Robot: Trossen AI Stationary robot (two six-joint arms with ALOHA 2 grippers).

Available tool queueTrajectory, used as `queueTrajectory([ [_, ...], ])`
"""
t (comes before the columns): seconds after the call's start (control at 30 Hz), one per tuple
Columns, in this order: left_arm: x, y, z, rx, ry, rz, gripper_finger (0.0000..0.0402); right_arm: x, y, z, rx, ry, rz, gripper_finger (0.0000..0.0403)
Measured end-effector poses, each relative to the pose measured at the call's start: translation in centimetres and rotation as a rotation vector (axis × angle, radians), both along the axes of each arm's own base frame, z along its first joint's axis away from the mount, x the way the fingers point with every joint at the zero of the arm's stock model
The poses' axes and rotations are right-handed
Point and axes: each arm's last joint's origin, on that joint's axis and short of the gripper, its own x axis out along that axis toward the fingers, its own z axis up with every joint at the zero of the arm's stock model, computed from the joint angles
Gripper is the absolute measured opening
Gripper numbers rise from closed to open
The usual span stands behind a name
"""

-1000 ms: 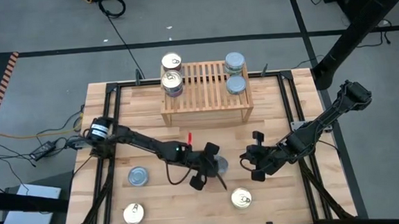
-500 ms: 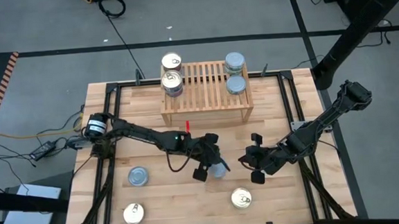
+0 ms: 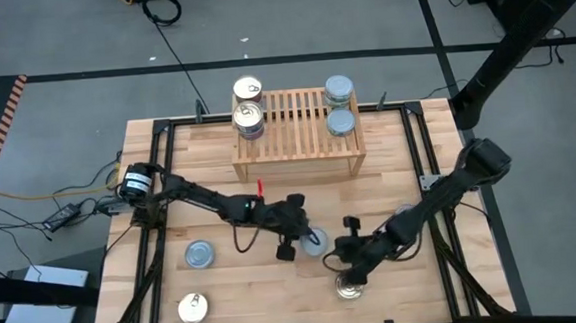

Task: Stack canned seafood by type on shelf
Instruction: Stack the green tuna can on top of the green tuna can on the shelf

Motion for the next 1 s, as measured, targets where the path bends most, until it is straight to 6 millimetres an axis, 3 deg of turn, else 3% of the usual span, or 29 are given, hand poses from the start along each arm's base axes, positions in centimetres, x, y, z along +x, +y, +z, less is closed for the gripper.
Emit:
queueTrajectory([
  [0.13,-0.9,0.2,-0.1,-0.027,-0.179,0.003,0.0000,1.0,0.6,0.1,-0.028,0.002,0.040,0.0006],
  [0.47,-5.7,1.1,-1.6,-0.017,-0.580,0.009,0.0000,2.0,-0.1,1.3,0.048,-0.031,-0.004,0.0008],
  [0.63,-7.1,1.4,-2.7,-0.039,-0.564,0.026,0.0000,2.3,-0.7,0.9,0.046,-0.002,-0.011,0.0008],
  [1.0,-7.1,1.8,-3.1,-0.047,-0.522,0.048,0.0000,2.1,-1.0,0.7,0.038,0.031,-0.006,0.0013],
])
